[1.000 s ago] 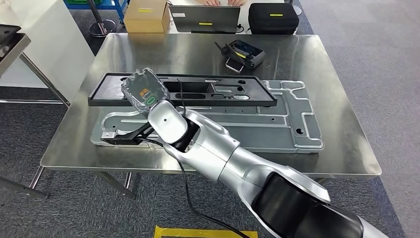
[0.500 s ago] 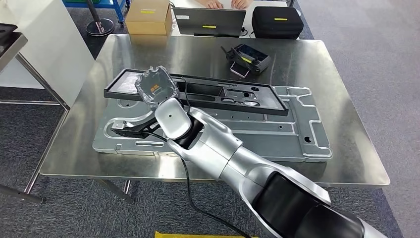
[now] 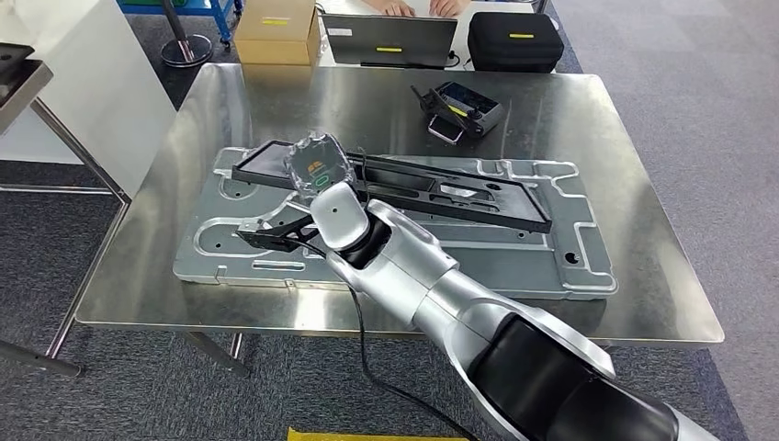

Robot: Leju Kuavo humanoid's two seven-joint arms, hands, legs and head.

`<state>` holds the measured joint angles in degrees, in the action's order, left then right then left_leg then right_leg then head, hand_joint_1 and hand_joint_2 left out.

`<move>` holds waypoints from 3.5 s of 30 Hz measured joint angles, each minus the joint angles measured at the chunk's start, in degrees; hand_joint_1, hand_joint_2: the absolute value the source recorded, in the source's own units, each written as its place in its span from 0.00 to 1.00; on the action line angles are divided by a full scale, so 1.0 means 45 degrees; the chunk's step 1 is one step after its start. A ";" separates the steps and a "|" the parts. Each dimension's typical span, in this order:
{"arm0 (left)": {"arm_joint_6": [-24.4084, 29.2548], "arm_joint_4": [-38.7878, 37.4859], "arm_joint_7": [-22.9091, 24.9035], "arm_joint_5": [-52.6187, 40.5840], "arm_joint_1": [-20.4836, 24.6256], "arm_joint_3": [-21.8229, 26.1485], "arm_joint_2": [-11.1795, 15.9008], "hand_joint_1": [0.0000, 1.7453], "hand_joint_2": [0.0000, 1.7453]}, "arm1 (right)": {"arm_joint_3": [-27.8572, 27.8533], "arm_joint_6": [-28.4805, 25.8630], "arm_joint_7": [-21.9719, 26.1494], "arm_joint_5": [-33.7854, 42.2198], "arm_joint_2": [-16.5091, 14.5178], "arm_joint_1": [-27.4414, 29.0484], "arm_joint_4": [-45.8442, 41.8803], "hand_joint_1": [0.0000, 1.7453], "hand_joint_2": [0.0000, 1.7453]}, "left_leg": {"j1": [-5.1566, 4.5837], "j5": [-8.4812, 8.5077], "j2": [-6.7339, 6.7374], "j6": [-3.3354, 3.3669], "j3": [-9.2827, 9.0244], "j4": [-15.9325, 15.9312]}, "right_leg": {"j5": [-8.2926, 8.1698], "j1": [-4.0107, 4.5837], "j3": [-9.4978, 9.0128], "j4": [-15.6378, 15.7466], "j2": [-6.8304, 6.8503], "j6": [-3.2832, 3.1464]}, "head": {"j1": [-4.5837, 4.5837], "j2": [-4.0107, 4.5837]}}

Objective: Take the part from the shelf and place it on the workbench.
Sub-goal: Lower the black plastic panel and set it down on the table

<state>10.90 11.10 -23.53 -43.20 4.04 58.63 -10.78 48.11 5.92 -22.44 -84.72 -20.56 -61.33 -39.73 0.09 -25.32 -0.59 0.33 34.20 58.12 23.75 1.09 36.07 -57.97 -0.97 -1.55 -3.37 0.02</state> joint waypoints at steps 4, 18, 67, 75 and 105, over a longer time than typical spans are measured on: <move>-0.0096 0.0000 0.0013 -0.0088 -0.0002 -0.0002 0.0030 0.00 0.00 | -0.0146 -0.0028 0.0231 0.0069 0.0025 -0.0004 0.0717 1.00 1.00 | 0.0001 0.0001 0.0009 -0.0002 -0.0011 -0.0004 | -0.0003 0.0003 0.0004 -0.0011 -0.0004 0.0004 | 0.0000 0.0000; -0.0241 0.0000 0.0012 -0.0226 0.0023 -0.0012 0.0055 0.00 0.00 | -0.0267 -0.0440 0.1395 -0.0177 0.0039 0.0052 0.2248 1.00 1.00 | 0.0015 0.0014 0.0019 -0.0022 -0.0026 -0.0016 | -0.0001 0.0033 0.0012 -0.0036 -0.0010 0.0000 | 0.0000 0.0000; 0.0271 0.0000 0.0155 -0.0007 0.0052 0.0320 0.0050 0.00 0.00 | 0.2658 -0.0889 0.2351 0.2553 0.0033 0.0052 0.2346 0.00 1.00 | 0.0023 0.0015 0.0018 -0.0024 -0.0032 -0.0016 | 0.0000 0.0031 0.0005 -0.0041 -0.0008 -0.0001 | 0.0000 0.0000; -0.0337 0.0000 0.0198 -0.0186 0.0054 0.0328 0.0055 0.00 0.00 | 0.2147 -0.0809 0.4598 0.8811 0.0028 0.0084 0.1182 0.00 1.00 | 0.0023 0.0015 0.0022 -0.0024 -0.0033 -0.0017 | 0.0000 0.0032 0.0007 -0.0043 -0.0011 -0.0002 | 0.0000 0.0000; -0.0885 0.0000 -0.0576 -0.0238 -0.0180 0.0605 0.0078 0.00 0.00 | -0.6818 -0.4918 1.1434 1.6625 0.3161 0.8818 -1.7013 0.00 0.00 | 0.0085 0.0202 0.0074 0.0357 -0.0173 -0.0234 | 0.0783 -0.0096 0.0216 -0.0897 0.0019 0.0467 | 0.0005 0.0000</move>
<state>6.91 11.10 -26.12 -44.27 3.23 61.35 -10.43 17.43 -16.21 29.01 -9.91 -6.34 -21.64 -116.29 0.47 -24.41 -0.25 1.94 33.42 57.07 27.27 0.66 37.05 -62.01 -0.89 0.55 -3.34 0.02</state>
